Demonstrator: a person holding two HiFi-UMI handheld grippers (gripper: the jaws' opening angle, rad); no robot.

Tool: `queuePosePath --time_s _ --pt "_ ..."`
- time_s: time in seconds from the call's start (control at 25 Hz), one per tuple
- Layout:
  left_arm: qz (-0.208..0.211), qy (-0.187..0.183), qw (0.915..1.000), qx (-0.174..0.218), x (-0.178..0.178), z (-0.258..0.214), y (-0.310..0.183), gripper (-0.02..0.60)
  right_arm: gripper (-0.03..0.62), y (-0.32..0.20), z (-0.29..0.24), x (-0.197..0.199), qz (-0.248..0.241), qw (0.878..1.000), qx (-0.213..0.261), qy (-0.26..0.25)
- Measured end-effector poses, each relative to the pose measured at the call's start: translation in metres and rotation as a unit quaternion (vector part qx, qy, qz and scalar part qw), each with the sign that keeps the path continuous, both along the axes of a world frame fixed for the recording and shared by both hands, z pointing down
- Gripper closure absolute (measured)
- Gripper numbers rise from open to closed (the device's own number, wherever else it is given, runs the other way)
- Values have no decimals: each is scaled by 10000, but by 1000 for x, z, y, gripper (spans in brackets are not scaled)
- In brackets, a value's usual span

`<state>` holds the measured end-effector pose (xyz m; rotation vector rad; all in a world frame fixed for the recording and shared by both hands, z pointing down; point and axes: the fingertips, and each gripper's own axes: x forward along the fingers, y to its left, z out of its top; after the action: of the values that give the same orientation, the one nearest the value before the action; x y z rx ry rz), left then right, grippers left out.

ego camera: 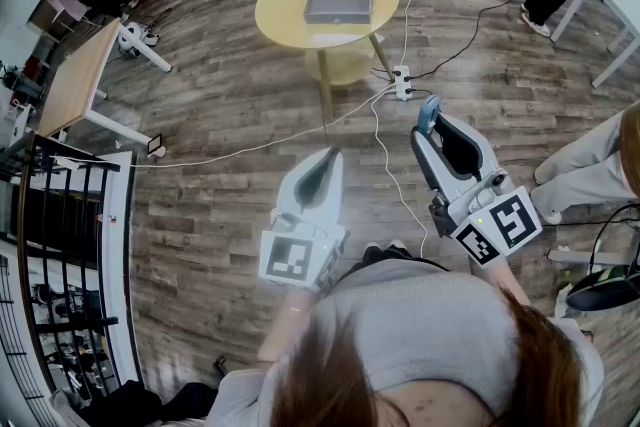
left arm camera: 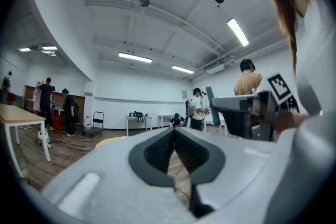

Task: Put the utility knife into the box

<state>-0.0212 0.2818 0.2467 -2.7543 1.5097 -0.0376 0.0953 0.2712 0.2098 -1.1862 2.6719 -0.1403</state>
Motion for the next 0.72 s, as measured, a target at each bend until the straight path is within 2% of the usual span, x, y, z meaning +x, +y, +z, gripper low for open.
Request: queuePosePath --time_s 0.72 --pt "-86 2 10000 -27 7 2 -6 586 462 -2 2 1 -53 9999 33 129"
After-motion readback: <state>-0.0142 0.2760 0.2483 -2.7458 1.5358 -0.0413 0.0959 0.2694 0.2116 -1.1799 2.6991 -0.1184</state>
